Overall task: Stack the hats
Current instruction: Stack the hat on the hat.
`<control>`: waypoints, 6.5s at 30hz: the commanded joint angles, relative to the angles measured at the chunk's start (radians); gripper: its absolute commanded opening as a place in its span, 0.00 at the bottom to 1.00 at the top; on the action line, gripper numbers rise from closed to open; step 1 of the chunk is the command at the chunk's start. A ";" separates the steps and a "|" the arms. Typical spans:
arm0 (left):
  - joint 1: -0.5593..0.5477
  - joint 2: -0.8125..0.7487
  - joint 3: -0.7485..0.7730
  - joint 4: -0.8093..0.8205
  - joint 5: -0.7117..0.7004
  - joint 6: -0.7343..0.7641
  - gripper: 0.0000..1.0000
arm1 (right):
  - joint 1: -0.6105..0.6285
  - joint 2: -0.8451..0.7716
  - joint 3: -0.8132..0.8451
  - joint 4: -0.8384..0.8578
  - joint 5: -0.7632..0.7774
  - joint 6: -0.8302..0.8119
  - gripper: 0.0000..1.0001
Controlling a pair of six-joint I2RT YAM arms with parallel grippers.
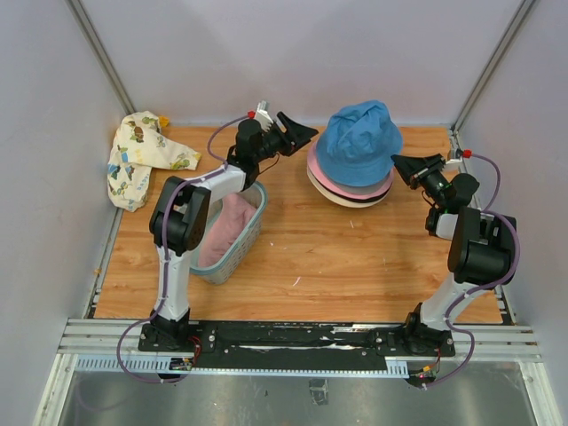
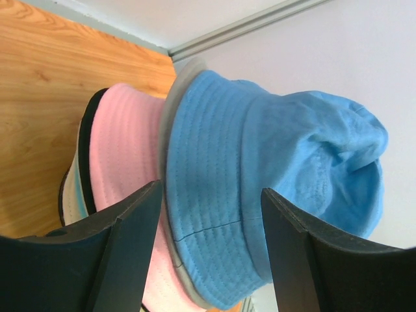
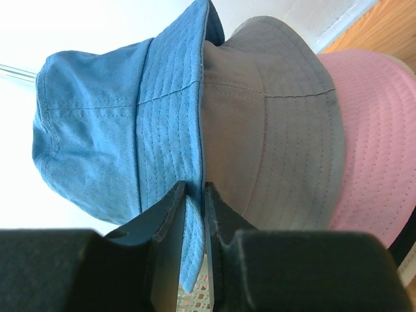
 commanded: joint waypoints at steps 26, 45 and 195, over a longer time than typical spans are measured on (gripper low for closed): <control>-0.031 0.134 0.076 0.132 0.066 -0.092 0.05 | 0.001 -0.015 0.001 -0.010 0.020 -0.040 0.11; -0.028 0.103 0.024 0.127 0.050 -0.064 0.01 | -0.065 -0.110 -0.041 -0.045 0.046 -0.050 0.39; -0.103 -0.127 -0.262 -0.199 -0.065 0.181 0.11 | 0.165 0.167 0.545 -1.067 0.437 -0.622 0.28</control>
